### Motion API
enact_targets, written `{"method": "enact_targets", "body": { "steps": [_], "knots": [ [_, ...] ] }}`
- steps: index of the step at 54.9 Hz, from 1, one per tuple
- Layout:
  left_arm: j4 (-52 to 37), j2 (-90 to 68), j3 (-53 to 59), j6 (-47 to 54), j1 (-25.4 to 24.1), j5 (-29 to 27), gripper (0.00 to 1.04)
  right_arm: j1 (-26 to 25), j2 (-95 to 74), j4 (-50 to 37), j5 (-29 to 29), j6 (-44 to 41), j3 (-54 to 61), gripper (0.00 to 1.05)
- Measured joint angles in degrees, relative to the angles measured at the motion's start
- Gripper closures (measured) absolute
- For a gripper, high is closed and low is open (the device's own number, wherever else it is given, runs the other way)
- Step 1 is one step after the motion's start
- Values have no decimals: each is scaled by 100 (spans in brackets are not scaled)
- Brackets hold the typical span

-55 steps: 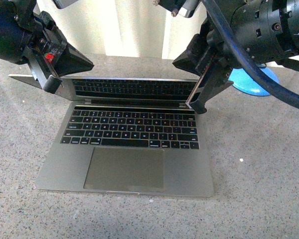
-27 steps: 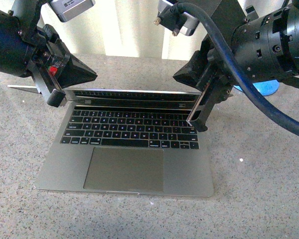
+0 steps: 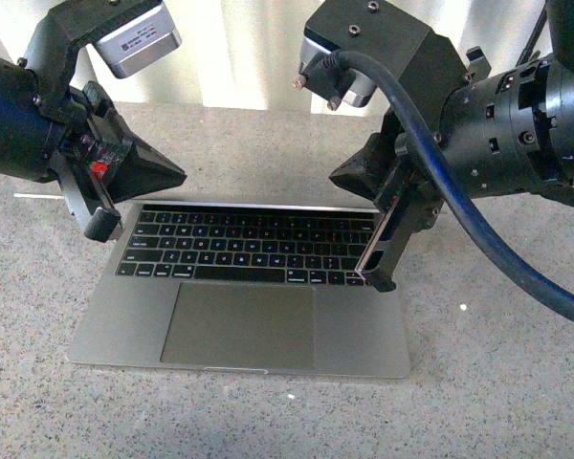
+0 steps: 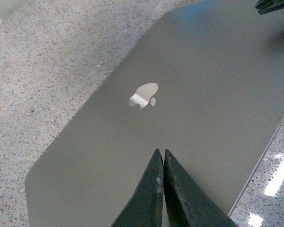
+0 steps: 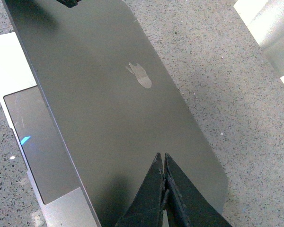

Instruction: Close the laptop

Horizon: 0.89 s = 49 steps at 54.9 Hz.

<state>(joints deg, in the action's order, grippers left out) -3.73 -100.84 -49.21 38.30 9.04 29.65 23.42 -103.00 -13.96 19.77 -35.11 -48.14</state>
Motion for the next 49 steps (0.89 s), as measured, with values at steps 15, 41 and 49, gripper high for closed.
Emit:
{"method": "enact_targets", "body": {
  "steps": [15, 41, 49],
  "knots": [
    [-125, 0, 155, -103, 59, 42, 101, -11, 0, -92, 33, 2, 133, 104],
    [-278, -111, 317, -304, 138, 151, 101, -52, -61, -330, 74, 116, 439, 104],
    [-363, -184, 385, -376, 136, 179, 101, -50, -114, -402, 74, 153, 496, 104]
  ]
}}
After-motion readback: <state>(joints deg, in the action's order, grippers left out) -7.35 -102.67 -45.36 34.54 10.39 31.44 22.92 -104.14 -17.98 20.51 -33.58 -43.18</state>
